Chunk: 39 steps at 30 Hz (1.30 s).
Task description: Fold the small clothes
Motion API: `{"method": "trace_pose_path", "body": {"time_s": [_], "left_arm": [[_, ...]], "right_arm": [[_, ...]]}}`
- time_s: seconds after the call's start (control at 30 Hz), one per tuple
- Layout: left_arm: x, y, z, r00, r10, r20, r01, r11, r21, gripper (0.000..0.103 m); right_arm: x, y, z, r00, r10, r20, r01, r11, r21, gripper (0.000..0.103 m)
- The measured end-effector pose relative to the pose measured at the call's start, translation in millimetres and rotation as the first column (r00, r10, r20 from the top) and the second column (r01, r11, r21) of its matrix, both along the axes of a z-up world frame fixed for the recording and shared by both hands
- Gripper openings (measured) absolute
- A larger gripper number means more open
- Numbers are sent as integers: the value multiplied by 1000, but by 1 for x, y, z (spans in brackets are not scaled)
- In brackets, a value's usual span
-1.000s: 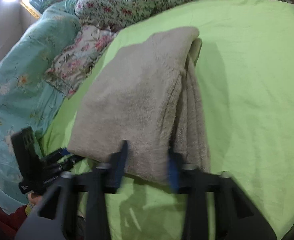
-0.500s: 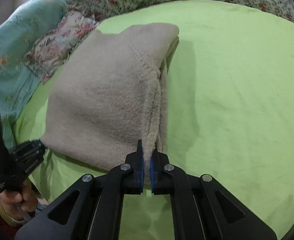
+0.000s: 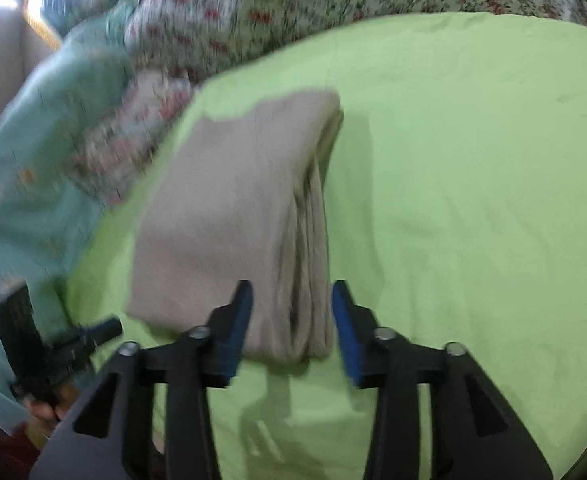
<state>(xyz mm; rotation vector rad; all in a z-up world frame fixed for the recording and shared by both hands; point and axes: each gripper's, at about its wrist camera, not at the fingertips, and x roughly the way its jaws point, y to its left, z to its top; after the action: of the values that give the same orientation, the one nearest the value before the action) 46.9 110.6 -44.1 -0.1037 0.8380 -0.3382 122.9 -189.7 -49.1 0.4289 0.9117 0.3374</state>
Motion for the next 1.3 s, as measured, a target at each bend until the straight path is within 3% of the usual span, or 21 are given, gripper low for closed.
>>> {"method": "trace_pose_path", "body": {"time_s": [0.17,0.3,0.33,0.37,0.47,0.53,0.57,0.63,0.7,0.73,0.83,1.0,1.13,1.23,1.3], "left_arm": [[30,-20,-3,995,-90,29,92,994,-58,15],[57,-22,-31,994,-88,-60,84,995,-55,15],[62,-22,-39,993,-80,-89,76,996,-46,15],[65,-21,-45,991,-77,-106,72,996,-46,15],[66,-25,-56,990,-64,-123,58,997,-47,14],[65,-30,-59,991,-52,-120,47,998,-46,14],[65,-33,-59,992,-45,-116,40,998,-42,14],[64,-35,-60,993,-35,-115,31,999,-37,14],[59,-33,-58,991,-42,-124,37,998,-48,14],[58,-32,-54,990,-52,-134,46,998,-51,15],[48,-26,-33,993,-67,-98,62,997,-53,15],[57,-12,6,999,-13,30,15,995,-98,28],[84,-4,-3,1000,26,5,-25,990,-141,30],[103,-9,-35,994,-50,-97,33,985,-170,30],[111,-13,-51,989,-46,-142,26,990,-139,22]], "right_arm": [[74,-3,-7,999,-42,-27,44,994,101,45],[131,6,-29,994,-55,-91,71,982,176,45],[140,9,-32,995,-36,-95,53,981,185,28],[148,16,-30,996,-26,-86,40,986,164,12],[153,29,-7,1000,-16,16,14,995,102,11],[163,37,-11,1000,-12,3,12,1000,14,11],[170,40,-25,999,-15,-44,14,999,-32,11],[171,38,-41,996,-17,-86,14,999,-36,15],[162,27,-38,996,-48,-77,49,999,7,20],[155,22,-32,995,-70,-71,71,997,11,25],[125,14,1,995,-102,13,102,994,-32,25],[77,42,35,994,40,103,-36,999,-41,25],[65,75,14,991,112,69,-103,987,-123,25],[70,82,-31,995,69,-69,-83,969,-232,21],[60,73,-42,998,54,-34,-59,980,-191,21]]}}
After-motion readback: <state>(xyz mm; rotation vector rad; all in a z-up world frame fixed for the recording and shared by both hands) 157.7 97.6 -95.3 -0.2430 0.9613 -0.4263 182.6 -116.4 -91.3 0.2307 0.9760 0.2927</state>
